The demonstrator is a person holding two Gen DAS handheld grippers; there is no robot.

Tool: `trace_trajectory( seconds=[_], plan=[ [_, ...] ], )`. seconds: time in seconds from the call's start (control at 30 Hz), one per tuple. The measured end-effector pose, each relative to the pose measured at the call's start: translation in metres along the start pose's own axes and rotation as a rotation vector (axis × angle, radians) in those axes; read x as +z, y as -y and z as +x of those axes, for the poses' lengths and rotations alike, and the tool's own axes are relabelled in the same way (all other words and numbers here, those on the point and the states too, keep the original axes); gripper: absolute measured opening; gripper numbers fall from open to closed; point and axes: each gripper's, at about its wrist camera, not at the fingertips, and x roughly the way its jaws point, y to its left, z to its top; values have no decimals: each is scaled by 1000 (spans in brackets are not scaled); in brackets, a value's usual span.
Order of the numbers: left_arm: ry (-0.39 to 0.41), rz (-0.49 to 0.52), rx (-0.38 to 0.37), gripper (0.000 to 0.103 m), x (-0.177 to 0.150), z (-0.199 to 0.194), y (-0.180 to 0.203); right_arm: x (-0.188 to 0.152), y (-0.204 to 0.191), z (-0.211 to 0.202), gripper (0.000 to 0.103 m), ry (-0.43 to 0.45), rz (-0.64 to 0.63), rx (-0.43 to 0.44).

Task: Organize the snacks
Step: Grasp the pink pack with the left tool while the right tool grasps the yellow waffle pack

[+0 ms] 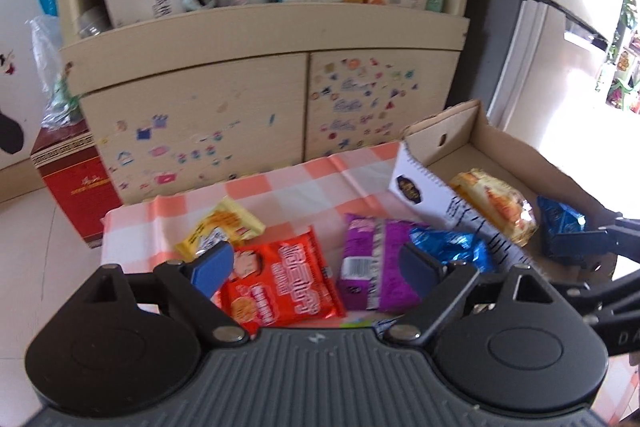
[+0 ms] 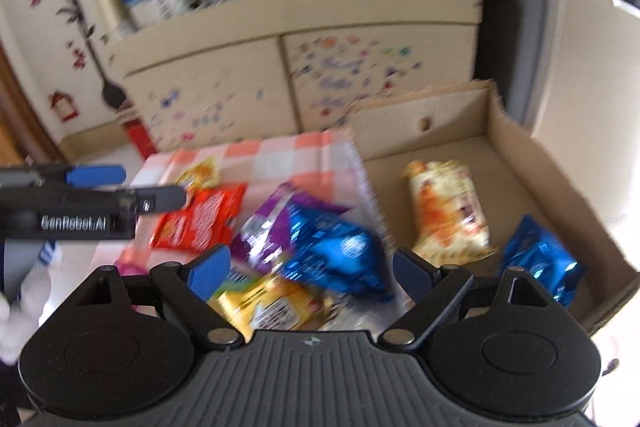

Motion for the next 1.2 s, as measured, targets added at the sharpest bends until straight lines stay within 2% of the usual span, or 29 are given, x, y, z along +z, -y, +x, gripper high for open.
trace_trajectory(
  seconds=[0.2,0.37,0.47,0.7,0.83,0.9,1.1,1.2],
  plan=[
    [-28,-35,53,90,-11,-2,-32,-13,-16,18,92,-82,-29,59],
    [-78,-72,82,90,-23,3,-53,-18,-20,34,92,-133,-4,68],
    [-121,-62,89,90,-34,7,-58,-19,-19,42,92,-148,30,60],
    [-219,-20,62,90,-65,17,-58,-18,-17,58,91,-148,87,20],
    [-259,12,35,90,-76,25,-52,-21,-19,70,81,-183,90,26],
    [-273,35,44,89,-80,29,-48,-22,-23,73,79,-191,77,38],
    [-283,60,54,80,-90,36,-43,-23,-36,69,77,-210,26,114],
    [-276,47,49,75,-90,35,-45,-20,-37,67,78,-217,34,114]
  ],
)
